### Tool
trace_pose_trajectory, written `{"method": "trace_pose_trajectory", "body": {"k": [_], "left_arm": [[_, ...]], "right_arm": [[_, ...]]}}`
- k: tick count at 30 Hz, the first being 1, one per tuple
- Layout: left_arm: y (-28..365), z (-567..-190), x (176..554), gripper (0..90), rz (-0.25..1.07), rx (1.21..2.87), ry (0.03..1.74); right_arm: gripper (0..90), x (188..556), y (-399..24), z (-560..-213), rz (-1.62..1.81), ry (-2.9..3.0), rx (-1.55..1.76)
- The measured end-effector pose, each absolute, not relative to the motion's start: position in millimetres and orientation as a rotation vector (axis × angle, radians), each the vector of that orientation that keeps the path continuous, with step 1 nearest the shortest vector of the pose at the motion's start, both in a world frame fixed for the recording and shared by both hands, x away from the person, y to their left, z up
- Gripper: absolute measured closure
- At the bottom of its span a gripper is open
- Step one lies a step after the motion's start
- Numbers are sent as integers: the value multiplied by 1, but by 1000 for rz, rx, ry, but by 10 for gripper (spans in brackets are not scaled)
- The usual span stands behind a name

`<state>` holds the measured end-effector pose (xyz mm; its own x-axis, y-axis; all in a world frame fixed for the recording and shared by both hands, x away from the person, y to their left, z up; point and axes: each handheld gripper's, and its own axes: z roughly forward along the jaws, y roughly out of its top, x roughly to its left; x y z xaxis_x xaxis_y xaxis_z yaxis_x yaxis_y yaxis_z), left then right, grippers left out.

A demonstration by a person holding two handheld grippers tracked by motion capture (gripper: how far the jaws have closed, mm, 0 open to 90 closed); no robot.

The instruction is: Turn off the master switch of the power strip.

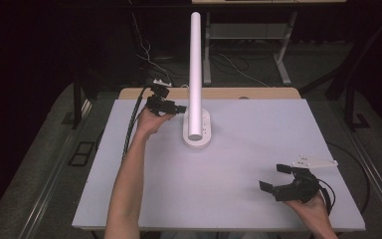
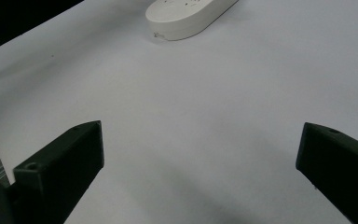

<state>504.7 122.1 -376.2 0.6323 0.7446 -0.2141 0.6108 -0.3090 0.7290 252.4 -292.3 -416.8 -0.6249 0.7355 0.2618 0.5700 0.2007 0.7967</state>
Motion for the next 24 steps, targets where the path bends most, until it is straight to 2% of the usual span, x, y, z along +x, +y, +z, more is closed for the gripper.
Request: {"method": "trace_pose_trajectory", "body": {"k": [4,8,16,24], "left_arm": [[122,-379,508,458,213,2017,1049],[120,-383,509,594,179,1983,1075],[117,-393,514,693,138,1917,1102],[112,-399,515,834,139,1890,1132]], "right_arm": [[3,252,-293,-417,1397,2288,1272],[3,252,-293,-417,1397,2287,1271],[3,252,-293,-417,1394,2289,1268],[3,252,-294,-417,1397,2290,1276]]}}
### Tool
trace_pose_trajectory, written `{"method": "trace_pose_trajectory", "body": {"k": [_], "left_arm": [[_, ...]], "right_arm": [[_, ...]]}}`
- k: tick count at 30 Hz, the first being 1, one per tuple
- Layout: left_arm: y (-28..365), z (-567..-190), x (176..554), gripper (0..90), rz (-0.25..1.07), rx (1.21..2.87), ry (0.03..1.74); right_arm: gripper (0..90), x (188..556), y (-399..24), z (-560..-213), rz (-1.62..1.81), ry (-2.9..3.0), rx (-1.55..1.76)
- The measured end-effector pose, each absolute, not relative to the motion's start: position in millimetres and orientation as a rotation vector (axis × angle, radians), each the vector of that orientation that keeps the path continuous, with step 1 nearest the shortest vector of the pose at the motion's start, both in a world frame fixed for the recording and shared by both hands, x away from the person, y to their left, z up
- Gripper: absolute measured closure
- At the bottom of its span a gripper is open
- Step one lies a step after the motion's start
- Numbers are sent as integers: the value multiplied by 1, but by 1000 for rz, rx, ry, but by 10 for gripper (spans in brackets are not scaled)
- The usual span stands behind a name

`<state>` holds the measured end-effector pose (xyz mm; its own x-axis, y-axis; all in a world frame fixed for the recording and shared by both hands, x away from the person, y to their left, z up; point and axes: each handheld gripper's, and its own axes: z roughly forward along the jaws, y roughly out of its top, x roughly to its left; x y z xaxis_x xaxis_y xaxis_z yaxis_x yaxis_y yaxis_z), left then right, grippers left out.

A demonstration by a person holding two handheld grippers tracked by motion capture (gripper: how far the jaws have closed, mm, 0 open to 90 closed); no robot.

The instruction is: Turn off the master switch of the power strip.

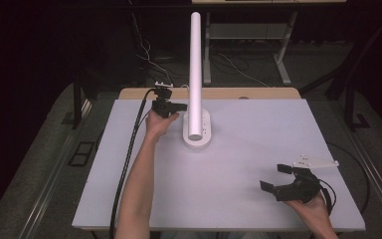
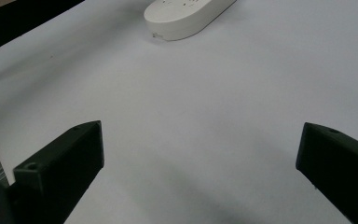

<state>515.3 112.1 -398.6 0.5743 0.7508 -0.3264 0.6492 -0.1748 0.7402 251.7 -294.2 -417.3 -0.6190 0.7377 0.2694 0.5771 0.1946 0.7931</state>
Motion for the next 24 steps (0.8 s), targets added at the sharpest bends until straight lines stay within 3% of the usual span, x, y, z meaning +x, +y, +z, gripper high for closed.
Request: {"method": "trace_pose_trajectory", "body": {"k": [4,24], "left_arm": [[111,-402,514,899,145,1858,1138],[116,-429,513,900,93,1789,1216]], "right_arm": [[3,251,-294,-417,1398,2295,1277],[3,252,-294,-418,1392,2297,1279]]}}
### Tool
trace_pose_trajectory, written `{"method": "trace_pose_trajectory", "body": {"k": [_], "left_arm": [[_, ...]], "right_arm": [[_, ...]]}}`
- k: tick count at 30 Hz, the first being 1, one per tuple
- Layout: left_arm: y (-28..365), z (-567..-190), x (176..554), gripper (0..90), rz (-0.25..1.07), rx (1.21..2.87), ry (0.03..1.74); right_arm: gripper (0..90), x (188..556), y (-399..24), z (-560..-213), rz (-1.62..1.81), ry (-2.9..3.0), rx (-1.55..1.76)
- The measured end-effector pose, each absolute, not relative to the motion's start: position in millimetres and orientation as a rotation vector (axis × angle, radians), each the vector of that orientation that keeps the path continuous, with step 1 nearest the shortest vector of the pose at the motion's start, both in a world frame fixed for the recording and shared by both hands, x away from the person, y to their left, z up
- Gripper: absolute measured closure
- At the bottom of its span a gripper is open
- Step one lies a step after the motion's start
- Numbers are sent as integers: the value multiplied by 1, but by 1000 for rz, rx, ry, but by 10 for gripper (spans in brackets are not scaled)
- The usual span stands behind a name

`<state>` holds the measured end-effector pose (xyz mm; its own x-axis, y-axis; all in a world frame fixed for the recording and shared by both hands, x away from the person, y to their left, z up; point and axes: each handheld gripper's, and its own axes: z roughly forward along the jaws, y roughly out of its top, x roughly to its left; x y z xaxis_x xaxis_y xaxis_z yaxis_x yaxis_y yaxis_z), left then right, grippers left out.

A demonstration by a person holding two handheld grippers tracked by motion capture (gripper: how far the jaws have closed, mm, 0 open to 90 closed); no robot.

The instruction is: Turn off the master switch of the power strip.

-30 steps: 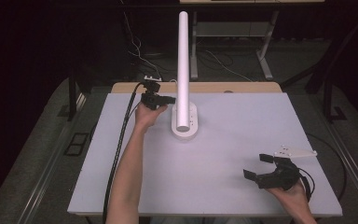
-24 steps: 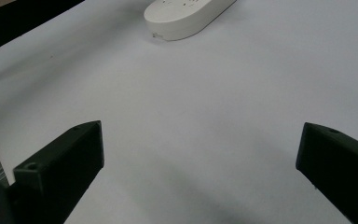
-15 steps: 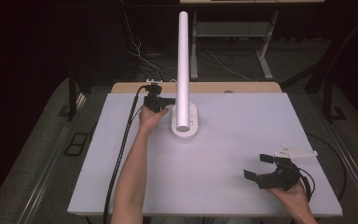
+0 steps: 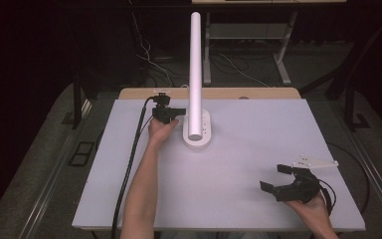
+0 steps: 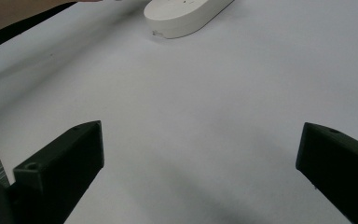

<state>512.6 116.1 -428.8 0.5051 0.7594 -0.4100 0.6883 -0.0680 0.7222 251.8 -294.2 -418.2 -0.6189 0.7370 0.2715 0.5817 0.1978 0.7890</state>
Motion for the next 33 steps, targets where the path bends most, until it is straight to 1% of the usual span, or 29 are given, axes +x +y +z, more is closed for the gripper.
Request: {"method": "trace_pose_trajectory", "body": {"k": [10,16,21,24,28,33], "left_arm": [[109,-435,512,900,72,1790,1203],[108,-438,512,900,59,1783,1225],[103,-438,511,900,81,1786,1214],[102,-438,511,900,72,1779,1225],[100,-438,510,900,101,1810,1218],[103,-440,512,900,42,1782,1237]], "right_arm": [[3,252,-294,-419,1394,2298,1276],[3,253,-295,-419,1394,2297,1275],[3,252,-294,-418,1394,2301,1280],[3,252,-295,-419,1396,2297,1275],[3,253,-295,-419,1391,2301,1270],[3,253,-294,-419,1387,2303,1269]]}}
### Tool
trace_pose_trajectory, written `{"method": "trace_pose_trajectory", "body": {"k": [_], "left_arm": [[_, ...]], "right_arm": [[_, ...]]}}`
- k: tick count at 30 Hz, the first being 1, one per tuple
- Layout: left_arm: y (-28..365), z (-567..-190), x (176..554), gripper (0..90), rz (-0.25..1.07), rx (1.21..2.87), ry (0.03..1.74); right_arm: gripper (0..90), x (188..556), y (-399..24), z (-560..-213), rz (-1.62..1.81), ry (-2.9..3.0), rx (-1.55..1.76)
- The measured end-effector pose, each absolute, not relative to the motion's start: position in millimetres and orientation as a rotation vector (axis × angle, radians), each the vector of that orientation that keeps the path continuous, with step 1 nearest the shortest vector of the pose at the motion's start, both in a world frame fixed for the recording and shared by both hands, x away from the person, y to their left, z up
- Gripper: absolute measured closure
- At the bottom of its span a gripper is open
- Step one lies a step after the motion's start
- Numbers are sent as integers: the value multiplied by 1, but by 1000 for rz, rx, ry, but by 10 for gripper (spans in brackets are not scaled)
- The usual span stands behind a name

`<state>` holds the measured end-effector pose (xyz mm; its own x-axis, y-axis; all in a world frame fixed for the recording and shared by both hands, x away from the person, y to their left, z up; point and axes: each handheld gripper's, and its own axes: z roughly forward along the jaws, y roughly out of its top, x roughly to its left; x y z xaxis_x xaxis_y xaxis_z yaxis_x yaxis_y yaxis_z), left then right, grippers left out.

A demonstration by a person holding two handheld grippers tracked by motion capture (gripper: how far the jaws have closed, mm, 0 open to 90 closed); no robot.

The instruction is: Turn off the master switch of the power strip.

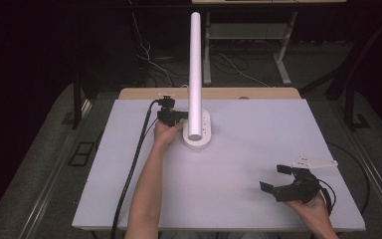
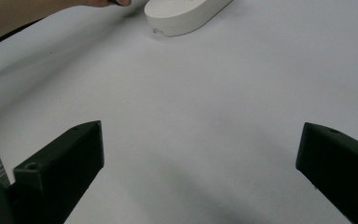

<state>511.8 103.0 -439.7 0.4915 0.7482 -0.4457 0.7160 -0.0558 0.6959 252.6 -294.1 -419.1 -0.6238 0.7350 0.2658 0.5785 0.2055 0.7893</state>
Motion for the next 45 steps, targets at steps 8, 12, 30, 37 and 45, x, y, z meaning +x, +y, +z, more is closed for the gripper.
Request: {"method": "trace_pose_trajectory", "body": {"k": [8,12,30,37,45], "left_arm": [[100,-438,511,900,60,1803,1234],[100,-438,511,900,67,1810,1234],[98,-436,511,900,58,1818,1277],[99,-435,510,900,62,1841,1253],[99,-436,506,900,76,1800,1226]], "right_arm": [[3,251,-294,-419,1390,2301,1264],[3,251,-295,-419,1392,2300,1267],[3,249,-297,-418,1397,2294,1270],[3,250,-297,-418,1396,2294,1272],[3,251,-297,-419,1390,2298,1264]]}}
